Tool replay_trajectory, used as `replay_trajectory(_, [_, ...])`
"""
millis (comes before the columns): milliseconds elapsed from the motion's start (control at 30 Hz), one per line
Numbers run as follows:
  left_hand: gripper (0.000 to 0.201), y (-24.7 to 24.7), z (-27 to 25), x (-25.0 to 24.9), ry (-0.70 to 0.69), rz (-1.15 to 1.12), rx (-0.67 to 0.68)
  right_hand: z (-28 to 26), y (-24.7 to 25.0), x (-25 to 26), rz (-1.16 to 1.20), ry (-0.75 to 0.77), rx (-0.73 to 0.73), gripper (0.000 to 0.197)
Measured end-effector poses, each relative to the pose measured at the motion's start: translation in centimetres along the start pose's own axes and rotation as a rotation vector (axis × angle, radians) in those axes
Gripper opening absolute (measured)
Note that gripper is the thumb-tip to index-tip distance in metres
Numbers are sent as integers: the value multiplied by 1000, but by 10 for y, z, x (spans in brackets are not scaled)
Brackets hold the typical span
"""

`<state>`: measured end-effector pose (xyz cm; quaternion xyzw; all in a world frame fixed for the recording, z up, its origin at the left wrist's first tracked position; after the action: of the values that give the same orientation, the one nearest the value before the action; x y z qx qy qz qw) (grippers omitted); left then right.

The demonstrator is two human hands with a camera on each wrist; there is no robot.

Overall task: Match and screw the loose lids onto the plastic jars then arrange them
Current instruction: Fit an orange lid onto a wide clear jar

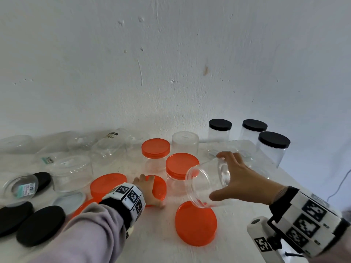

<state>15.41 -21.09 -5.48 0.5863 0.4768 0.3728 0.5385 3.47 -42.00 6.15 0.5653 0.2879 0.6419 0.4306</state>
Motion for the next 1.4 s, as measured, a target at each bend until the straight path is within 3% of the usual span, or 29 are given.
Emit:
replay_trajectory(167, [104,4,-9,8,-11,23,-10,-8,-22,29,91,62,105,96])
replay_trajectory(400, [87,41,-23,37,63,-422,-57,-9,-48,54,174,37,90,75])
replay_trajectory(567, [92,69,-47,65,68,-662,-114,-12,-80,74,180,38,203,102])
replay_trajectory(667, [83,79,-60,79,86,-759,-143,-13,-96,90,177,43,233,107])
replay_trajectory(767, [84,82,-73,88,80,-779,-147,-8,-108,100,145,34,197,101])
replay_trajectory(933, [121,85,-85,90,10,-759,-179,0,-125,107,151,-33,183,93])
replay_trajectory(1033, [130,85,-88,86,-22,-712,-229,1,-137,106,157,-63,211,99])
replay_trajectory(1167, [120,82,-90,75,-49,-640,-252,-2,-148,106,124,-26,262,114])
replay_trajectory(1300, [105,77,-92,67,-51,-622,-243,-1,-148,104,216,-35,291,109])
replay_trajectory(1400, [110,75,-94,58,-77,-596,-239,-5,-152,100,239,-12,330,111])
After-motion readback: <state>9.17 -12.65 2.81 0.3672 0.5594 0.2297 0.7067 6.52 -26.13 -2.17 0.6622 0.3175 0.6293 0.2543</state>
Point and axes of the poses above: each hand's wrist, its own z-axis towards the middle knuckle, its own y-axis out of the back of the hand, x = y × z, the point moved 10 cm from there along z, towards the middle knuckle, and after that the axes turned 13 degrees about -x, right-handed, at the moved point
